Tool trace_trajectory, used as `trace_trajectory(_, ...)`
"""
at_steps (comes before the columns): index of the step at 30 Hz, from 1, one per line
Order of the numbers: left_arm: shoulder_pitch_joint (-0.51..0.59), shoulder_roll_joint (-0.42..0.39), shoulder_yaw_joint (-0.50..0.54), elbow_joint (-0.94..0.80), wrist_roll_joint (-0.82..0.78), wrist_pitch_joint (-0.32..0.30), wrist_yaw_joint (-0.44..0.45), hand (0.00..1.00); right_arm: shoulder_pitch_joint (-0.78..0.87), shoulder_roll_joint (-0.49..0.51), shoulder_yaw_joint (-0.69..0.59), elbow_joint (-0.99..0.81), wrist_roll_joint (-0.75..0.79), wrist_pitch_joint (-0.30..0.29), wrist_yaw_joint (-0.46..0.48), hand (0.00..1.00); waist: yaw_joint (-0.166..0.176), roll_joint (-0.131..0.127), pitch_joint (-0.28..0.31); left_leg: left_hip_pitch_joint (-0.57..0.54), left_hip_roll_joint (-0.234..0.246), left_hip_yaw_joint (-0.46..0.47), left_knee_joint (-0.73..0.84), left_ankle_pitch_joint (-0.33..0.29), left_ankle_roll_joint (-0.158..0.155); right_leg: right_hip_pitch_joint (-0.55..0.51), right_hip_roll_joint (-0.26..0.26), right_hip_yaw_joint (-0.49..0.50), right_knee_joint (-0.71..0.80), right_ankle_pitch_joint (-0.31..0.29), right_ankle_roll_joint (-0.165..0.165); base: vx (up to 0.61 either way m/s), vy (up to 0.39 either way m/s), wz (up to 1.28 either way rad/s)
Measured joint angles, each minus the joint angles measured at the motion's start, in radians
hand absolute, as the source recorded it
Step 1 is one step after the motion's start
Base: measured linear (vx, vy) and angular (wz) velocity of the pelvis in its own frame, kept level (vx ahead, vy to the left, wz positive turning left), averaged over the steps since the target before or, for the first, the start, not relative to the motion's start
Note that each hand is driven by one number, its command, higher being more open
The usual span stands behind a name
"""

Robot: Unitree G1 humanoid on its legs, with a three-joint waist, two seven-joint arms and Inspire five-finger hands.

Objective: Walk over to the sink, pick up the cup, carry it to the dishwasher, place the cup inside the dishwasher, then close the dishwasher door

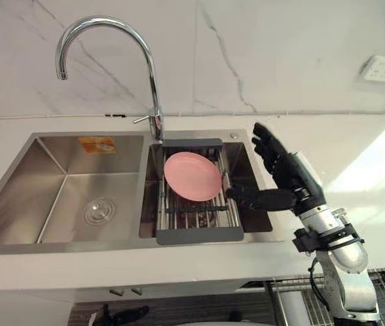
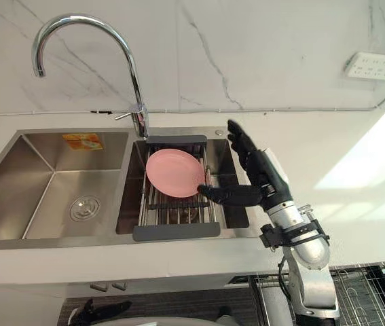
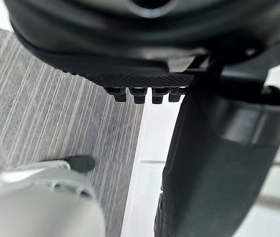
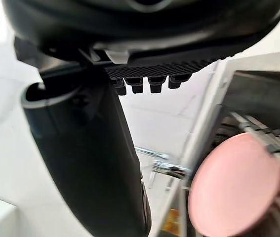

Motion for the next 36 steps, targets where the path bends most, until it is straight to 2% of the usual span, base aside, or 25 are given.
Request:
trace_trajectory(3, 0.013, 0.002, -0.031, 0.000, 0.000, 0.018, 0.002, 1.00, 0.012, 0.001, 0.076, 0.000, -0.125, 0.002, -0.050, 1.00, 0.001, 0.001, -0.014, -0.006, -0.003, -0.002, -0.001, 0.001, -0.001, 0.000, -0.001, -0.005, -0.010, 0.003, 0.002, 0.00, -0.003, 0.04)
trace_trajectory(9, 0.012, 0.007, -0.089, -0.012, -0.004, 0.068, 0.004, 1.00, 0.008, 0.003, 0.195, 0.000, -0.273, 0.005, -0.108, 1.00, 0.003, 0.001, -0.029, -0.008, -0.011, -0.023, -0.005, 0.003, -0.002, 0.006, -0.010, -0.024, -0.010, 0.003, 0.002, -0.01, 0.001, 0.08)
trace_trajectory(15, 0.018, 0.014, -0.116, -0.035, -0.018, 0.096, 0.023, 1.00, -0.016, 0.016, 0.279, 0.012, -0.356, 0.039, -0.172, 1.00, 0.003, 0.001, -0.033, -0.012, -0.021, -0.038, -0.018, 0.018, 0.000, 0.009, -0.018, -0.042, -0.010, 0.004, 0.004, -0.05, -0.006, 0.11)
trace_trajectory(18, 0.019, 0.014, -0.124, -0.035, -0.019, 0.110, 0.025, 1.00, -0.044, 0.023, 0.305, 0.056, -0.380, 0.062, -0.200, 1.00, 0.005, 0.003, -0.057, -0.012, -0.022, -0.045, -0.038, 0.031, 0.002, 0.008, -0.018, -0.053, -0.010, 0.004, 0.004, -0.04, -0.019, 0.10)
trace_trajectory(19, 0.016, 0.020, -0.142, -0.036, -0.018, 0.134, 0.026, 1.00, -0.070, 0.033, 0.348, 0.122, -0.382, 0.099, -0.243, 1.00, 0.003, 0.004, -0.082, 0.001, -0.025, -0.041, -0.087, 0.063, 0.004, 0.014, -0.018, -0.077, -0.010, 0.004, 0.004, 0.00, 0.000, 0.00)
trace_trajectory(24, 0.016, 0.020, -0.141, -0.037, -0.018, 0.134, 0.026, 1.00, -0.069, 0.033, 0.347, 0.122, -0.369, 0.099, -0.243, 1.00, 0.003, 0.004, -0.082, 0.003, -0.025, -0.038, -0.088, 0.063, 0.004, 0.014, -0.018, -0.074, -0.010, 0.004, 0.004, -0.01, -0.001, -0.01)
trace_trajectory(30, 0.015, 0.015, -0.141, -0.045, -0.022, 0.119, 0.021, 1.00, -0.069, 0.050, 0.298, 0.121, -0.147, 0.090, -0.212, 1.00, 0.002, 0.007, -0.076, 0.026, -0.026, -0.028, -0.088, 0.064, 0.003, 0.033, -0.020, -0.067, -0.010, 0.004, 0.004, 0.00, 0.000, -0.04)
trace_trajectory(34, 0.013, 0.004, -0.135, -0.048, -0.040, 0.097, 0.019, 1.00, -0.069, 0.078, 0.254, 0.106, -0.057, 0.053, -0.214, 1.00, 0.001, 0.018, -0.057, 0.042, -0.029, -0.030, -0.096, 0.063, 0.003, 0.056, -0.025, -0.077, -0.009, 0.004, 0.005, -0.04, 0.004, 0.06)
trace_trajectory(36, 0.012, -0.001, -0.132, -0.053, -0.040, 0.090, 0.020, 1.00, -0.070, 0.085, 0.248, 0.079, -0.057, 0.043, -0.229, 1.00, 0.004, 0.023, -0.042, 0.046, -0.030, -0.033, -0.102, 0.061, 0.000, 0.060, -0.027, -0.081, -0.008, 0.003, 0.005, -0.05, 0.006, 0.10)
